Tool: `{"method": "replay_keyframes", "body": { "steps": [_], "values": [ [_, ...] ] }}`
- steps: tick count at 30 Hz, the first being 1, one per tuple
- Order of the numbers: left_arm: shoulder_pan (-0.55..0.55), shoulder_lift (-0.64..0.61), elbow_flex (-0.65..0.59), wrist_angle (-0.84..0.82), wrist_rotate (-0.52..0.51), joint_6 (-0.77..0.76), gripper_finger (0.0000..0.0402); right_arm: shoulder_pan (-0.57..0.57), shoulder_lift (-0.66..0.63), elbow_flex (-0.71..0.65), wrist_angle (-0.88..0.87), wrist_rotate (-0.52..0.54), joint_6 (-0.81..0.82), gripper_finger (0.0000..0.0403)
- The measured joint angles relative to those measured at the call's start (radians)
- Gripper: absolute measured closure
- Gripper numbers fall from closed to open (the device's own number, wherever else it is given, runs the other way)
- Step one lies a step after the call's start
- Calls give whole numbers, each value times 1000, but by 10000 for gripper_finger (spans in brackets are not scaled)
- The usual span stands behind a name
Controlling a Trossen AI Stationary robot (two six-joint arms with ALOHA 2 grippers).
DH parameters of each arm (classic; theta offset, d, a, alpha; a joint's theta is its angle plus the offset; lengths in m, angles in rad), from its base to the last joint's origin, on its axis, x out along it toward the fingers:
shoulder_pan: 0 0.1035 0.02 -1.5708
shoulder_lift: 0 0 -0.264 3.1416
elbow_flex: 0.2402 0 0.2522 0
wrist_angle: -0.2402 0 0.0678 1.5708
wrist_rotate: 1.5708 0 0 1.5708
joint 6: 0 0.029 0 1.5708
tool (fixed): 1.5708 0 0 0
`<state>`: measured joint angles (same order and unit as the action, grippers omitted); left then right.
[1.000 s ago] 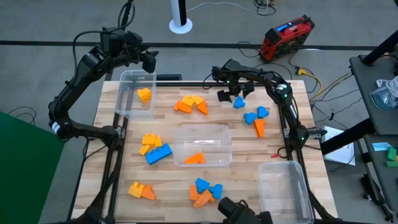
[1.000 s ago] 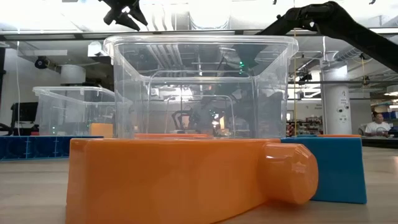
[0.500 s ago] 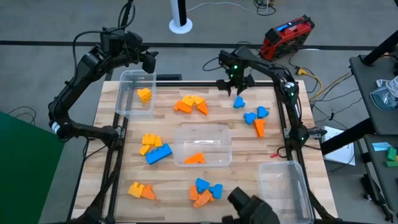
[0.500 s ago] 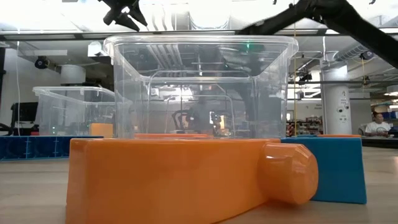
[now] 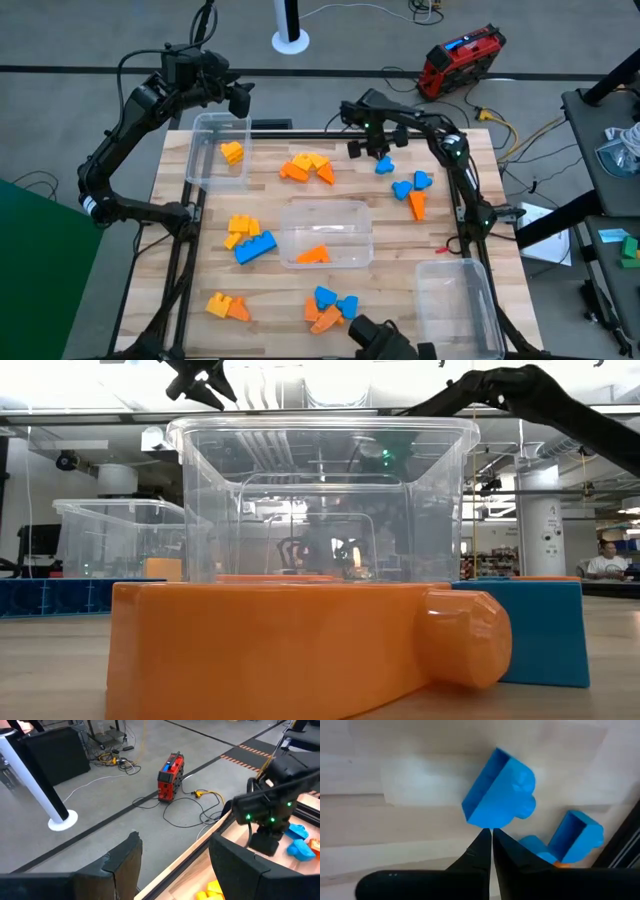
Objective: Sort blocks
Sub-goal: Put the blue game piece into the bottom right transparent bin
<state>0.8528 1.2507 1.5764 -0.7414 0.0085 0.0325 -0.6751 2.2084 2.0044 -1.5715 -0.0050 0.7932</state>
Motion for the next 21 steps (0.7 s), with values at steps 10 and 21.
{"method": "replay_keyframes", "body": {
  "steps": [10,21],
  "values": [
    [5,0,0,1,-1,15,194,21,15,-91,4,73,27,394],
    [6,5,0,4,-2,37,194,51,19,-101,34,139,27,394]
  ]
}}
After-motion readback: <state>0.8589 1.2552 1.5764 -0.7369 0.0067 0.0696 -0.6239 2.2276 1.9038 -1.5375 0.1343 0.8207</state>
